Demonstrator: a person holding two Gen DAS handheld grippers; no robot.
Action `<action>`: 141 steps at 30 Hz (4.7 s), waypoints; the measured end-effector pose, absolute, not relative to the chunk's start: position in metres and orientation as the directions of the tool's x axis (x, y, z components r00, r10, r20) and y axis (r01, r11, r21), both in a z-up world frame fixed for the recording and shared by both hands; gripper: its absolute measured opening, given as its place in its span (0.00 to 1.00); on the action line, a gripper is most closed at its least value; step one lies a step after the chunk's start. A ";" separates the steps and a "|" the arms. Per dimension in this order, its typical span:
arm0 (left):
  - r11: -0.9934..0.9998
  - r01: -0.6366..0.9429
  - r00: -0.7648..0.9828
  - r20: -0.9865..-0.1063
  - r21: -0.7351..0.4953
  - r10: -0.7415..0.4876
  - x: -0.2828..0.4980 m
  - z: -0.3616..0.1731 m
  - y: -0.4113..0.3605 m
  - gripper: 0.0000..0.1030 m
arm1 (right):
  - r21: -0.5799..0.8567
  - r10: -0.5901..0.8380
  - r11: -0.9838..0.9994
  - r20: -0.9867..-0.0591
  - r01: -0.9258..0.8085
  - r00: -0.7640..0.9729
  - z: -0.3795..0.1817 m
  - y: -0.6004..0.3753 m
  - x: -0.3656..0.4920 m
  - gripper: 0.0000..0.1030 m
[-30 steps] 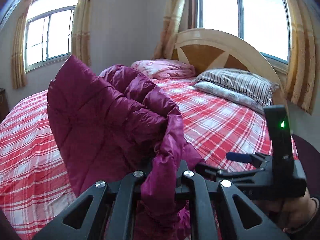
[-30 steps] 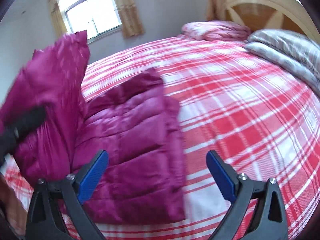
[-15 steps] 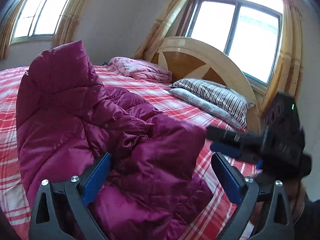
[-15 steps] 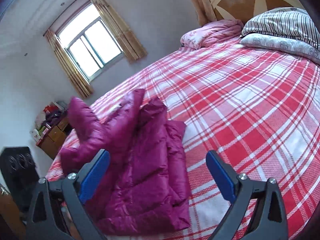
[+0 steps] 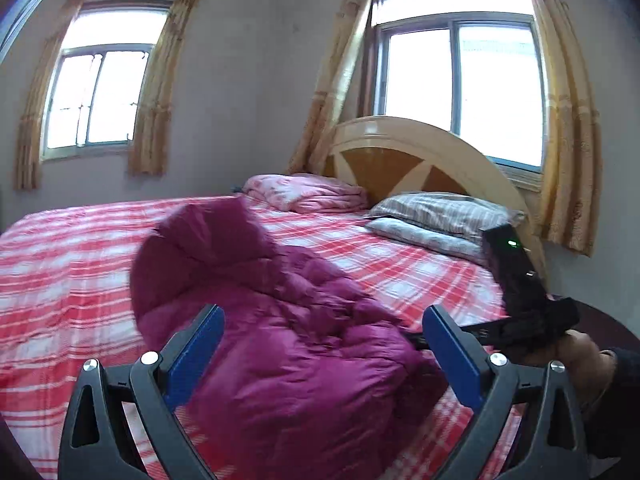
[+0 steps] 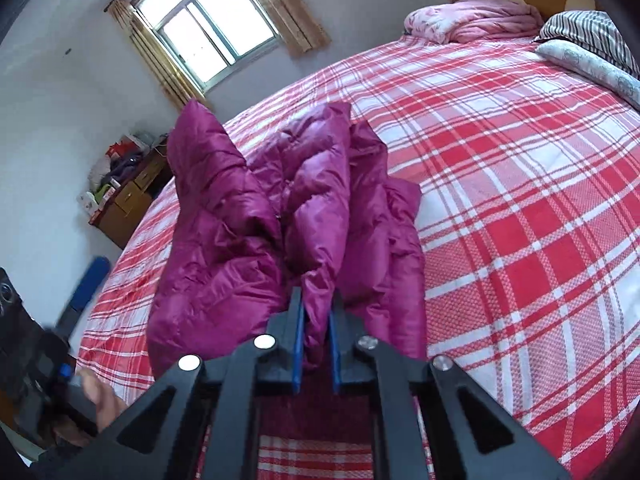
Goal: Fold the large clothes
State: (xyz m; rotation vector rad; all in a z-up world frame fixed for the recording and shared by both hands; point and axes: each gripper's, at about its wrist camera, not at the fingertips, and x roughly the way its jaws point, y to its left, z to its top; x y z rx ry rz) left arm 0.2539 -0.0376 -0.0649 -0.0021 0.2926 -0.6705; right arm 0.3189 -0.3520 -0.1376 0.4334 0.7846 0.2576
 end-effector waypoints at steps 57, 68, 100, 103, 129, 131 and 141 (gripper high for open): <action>0.836 0.400 0.846 -0.503 0.377 -0.178 0.386 -0.090 -0.178 0.97 | 0.420 0.143 0.906 -0.407 0.045 0.902 -0.047 -0.376 0.250 0.41; 0.917 0.304 0.795 -0.599 0.259 -0.095 0.432 -0.111 -0.185 0.97 | 0.434 0.190 0.896 -0.570 0.096 0.799 -0.124 -0.373 0.294 0.39; 0.930 0.306 0.748 -0.656 0.206 -0.101 0.441 -0.144 -0.179 0.99 | 0.413 0.192 0.903 -0.640 0.122 0.744 -0.153 -0.367 0.312 0.40; 0.930 0.306 0.746 -0.658 0.203 -0.102 0.442 -0.145 -0.178 0.99 | 0.412 0.193 0.903 -0.643 0.121 0.741 -0.153 -0.366 0.313 0.40; 0.930 0.313 0.721 -0.686 0.194 -0.099 0.448 -0.150 -0.179 0.99 | 0.393 0.188 0.912 -0.661 0.121 0.727 -0.155 -0.365 0.317 0.40; 0.930 0.315 0.716 -0.691 0.189 -0.102 0.449 -0.151 -0.179 0.99 | 0.394 0.189 0.911 -0.660 0.121 0.727 -0.155 -0.365 0.317 0.40; 0.929 0.318 0.707 -0.700 0.188 -0.100 0.450 -0.152 -0.179 0.99 | 0.408 0.201 0.905 -0.656 0.118 0.728 -0.155 -0.366 0.317 0.41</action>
